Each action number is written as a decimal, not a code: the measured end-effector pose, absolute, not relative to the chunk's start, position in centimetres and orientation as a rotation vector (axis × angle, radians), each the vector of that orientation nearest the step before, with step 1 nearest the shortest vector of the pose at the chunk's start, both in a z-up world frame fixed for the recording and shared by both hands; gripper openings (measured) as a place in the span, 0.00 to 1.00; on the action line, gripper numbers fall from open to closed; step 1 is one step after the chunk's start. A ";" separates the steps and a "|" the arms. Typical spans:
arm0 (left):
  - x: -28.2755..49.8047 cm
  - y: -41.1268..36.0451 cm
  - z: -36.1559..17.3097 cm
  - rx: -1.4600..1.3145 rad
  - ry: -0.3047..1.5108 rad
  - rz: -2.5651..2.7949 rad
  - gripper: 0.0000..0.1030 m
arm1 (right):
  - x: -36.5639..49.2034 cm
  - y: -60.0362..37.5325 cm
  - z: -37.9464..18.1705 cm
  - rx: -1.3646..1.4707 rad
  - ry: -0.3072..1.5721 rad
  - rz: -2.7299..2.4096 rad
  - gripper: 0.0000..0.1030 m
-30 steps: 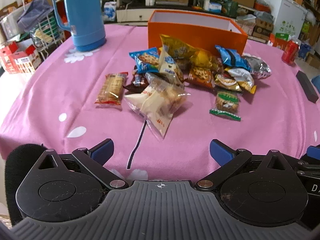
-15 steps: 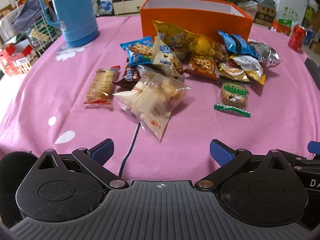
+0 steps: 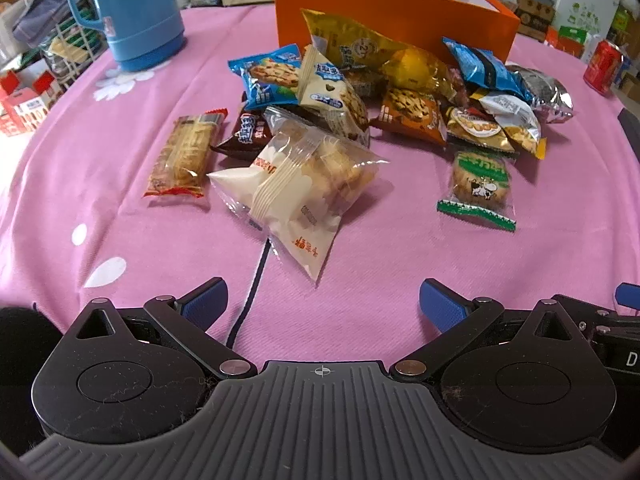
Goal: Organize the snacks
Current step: 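Grasp the clear bread bag with the left tool while the right tool grasps the green cookie packet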
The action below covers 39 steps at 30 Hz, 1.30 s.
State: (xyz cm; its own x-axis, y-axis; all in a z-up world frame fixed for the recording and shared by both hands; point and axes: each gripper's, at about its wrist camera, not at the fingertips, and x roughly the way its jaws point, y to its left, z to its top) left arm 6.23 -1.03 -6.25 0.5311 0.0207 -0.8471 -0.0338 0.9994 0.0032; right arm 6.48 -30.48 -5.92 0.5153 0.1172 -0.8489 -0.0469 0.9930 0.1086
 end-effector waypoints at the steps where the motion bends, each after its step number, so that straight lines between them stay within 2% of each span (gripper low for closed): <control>1: 6.2 -0.9 -6.2 -0.017 1.011 0.033 0.82 | 6.5 -30.4 -6.0 0.071 1.027 0.097 0.93; 14: 6.1 1.4 -5.9 -0.058 0.995 0.069 0.82 | 6.6 -28.4 -4.9 0.007 1.007 0.116 0.93; 19: 7.3 3.3 -5.9 -0.063 0.966 0.093 0.79 | 7.9 -28.7 -4.1 0.016 0.912 0.124 0.93; 26: 9.6 5.5 -5.3 -0.129 0.918 0.031 0.74 | 11.7 -28.3 -7.6 -0.057 0.944 0.101 0.94; 30: 10.7 3.6 -3.9 -0.058 0.844 -0.082 0.79 | 11.4 -28.8 -8.4 -0.061 0.938 0.113 0.93; 33: 12.2 2.3 -4.2 0.052 0.853 -0.183 0.78 | 11.2 -29.1 -8.5 -0.055 0.913 0.107 0.94; 37: 13.8 1.5 -6.0 0.187 0.918 -0.273 0.71 | 10.3 -29.5 -8.6 -0.069 0.878 0.147 0.94; 39: 14.1 1.4 -6.7 0.214 0.941 -0.291 0.54 | 10.7 -29.6 -8.4 -0.073 0.907 0.155 0.93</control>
